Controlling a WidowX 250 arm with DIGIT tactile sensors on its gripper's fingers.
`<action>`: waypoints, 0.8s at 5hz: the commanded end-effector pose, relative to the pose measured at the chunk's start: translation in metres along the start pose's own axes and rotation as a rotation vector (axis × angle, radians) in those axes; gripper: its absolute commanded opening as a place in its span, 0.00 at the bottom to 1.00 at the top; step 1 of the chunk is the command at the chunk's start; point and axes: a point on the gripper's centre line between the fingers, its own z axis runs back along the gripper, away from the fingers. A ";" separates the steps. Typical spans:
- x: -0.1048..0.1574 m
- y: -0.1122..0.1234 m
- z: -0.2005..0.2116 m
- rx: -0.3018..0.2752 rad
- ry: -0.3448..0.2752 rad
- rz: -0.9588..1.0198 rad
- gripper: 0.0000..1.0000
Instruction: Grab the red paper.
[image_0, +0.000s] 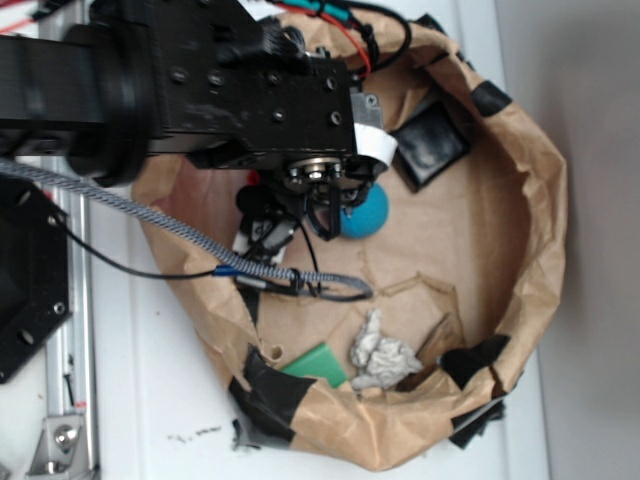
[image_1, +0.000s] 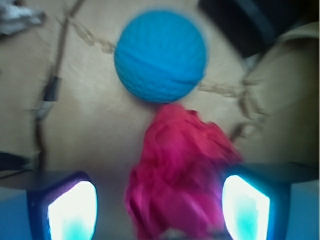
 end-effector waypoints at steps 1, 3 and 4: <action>0.038 -0.005 -0.034 0.007 0.001 -0.065 1.00; 0.027 -0.006 -0.012 0.054 0.037 -0.002 0.00; 0.021 -0.001 0.034 0.005 -0.078 0.045 0.00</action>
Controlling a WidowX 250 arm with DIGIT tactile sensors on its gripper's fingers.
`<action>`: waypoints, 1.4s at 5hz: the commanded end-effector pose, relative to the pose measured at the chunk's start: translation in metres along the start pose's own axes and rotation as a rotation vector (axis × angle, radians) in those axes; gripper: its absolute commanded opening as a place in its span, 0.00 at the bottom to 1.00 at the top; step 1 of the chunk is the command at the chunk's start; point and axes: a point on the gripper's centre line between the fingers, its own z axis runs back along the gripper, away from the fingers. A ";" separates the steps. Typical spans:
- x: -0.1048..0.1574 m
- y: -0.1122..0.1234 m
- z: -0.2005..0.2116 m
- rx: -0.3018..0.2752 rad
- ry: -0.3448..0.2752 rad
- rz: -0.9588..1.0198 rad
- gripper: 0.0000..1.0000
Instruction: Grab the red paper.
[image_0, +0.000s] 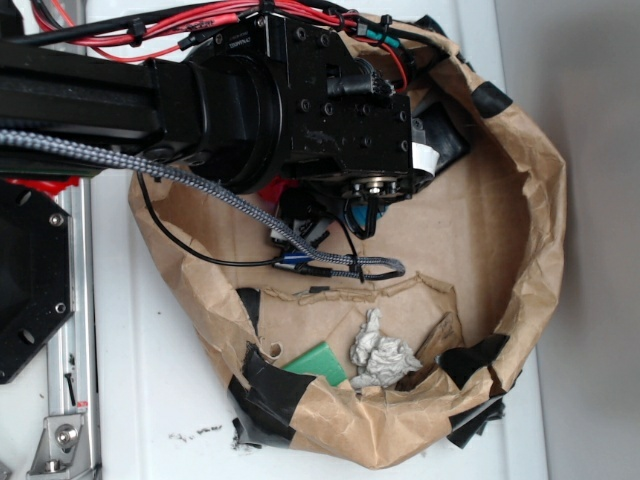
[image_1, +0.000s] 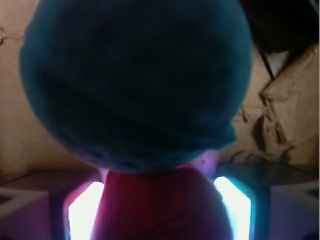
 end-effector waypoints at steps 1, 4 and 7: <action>-0.003 0.004 0.098 -0.050 -0.193 0.138 0.00; 0.009 -0.015 0.141 0.140 -0.137 -0.013 0.00; 0.008 -0.007 0.128 0.116 0.021 0.305 0.00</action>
